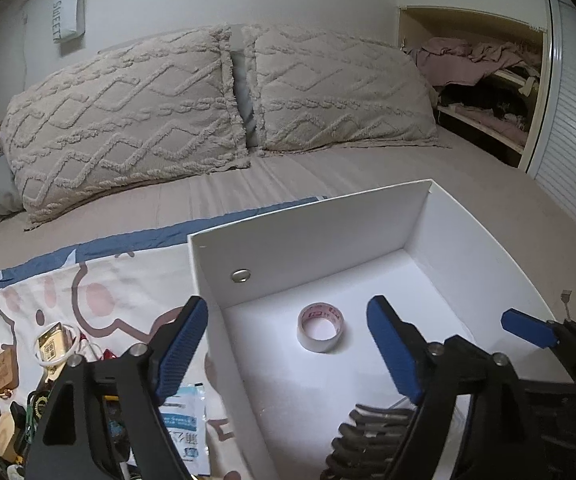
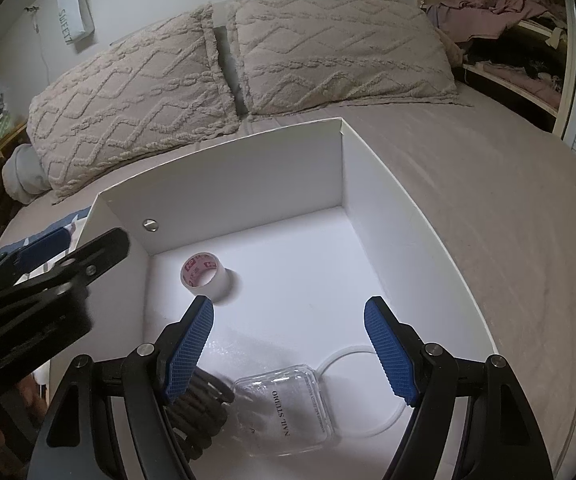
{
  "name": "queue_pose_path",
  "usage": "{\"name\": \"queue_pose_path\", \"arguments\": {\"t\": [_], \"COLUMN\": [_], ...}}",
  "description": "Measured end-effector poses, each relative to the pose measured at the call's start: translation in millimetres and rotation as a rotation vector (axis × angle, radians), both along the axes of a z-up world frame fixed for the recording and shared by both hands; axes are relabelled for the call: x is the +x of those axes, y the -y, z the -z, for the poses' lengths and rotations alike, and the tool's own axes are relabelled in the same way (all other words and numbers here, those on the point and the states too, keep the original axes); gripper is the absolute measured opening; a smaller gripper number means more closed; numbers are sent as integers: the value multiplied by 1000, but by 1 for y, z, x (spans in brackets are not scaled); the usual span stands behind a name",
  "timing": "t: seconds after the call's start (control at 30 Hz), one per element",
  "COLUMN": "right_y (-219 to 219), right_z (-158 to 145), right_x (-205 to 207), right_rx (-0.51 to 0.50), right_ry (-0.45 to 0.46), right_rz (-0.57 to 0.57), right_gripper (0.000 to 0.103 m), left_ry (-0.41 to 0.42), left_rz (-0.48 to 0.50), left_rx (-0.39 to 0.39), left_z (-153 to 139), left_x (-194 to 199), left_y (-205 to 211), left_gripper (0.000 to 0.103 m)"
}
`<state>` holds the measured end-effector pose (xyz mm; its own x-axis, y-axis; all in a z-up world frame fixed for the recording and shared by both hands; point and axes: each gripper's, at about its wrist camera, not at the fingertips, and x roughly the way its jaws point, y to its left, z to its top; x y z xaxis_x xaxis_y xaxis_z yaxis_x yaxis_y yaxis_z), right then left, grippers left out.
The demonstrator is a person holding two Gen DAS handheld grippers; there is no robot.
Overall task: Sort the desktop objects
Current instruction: 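Withdraw both open grippers up out of the white box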
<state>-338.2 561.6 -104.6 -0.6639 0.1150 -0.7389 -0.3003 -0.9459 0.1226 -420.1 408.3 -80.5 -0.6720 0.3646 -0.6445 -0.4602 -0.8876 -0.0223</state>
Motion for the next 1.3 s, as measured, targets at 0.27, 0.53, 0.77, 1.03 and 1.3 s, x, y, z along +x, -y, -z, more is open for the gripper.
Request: {"name": "queue_pose_path", "arguments": {"t": [0.27, 0.53, 0.77, 1.03, 1.3], "right_y": [3, 12, 20, 42, 73], "right_z": [-4, -10, -27, -37, -48], "right_x": [4, 6, 15, 22, 31], "right_rx": [25, 83, 142, 120, 159], "right_ry": [-22, -30, -107, -132, -121], "right_rz": [1, 6, 47, 43, 12], "right_gripper": [78, 78, 103, 103, 103], "left_ry": [-11, -26, -40, -48, -60], "left_rz": [-23, -40, -51, -76, -125], "left_rx": [9, 16, 16, 21, 32], "left_z": [-10, -18, -26, -34, -42], "left_x": [7, 14, 19, 29, 39], "left_y": [25, 47, 68, 100, 142], "left_gripper": [85, 85, 85, 92, 95]}}
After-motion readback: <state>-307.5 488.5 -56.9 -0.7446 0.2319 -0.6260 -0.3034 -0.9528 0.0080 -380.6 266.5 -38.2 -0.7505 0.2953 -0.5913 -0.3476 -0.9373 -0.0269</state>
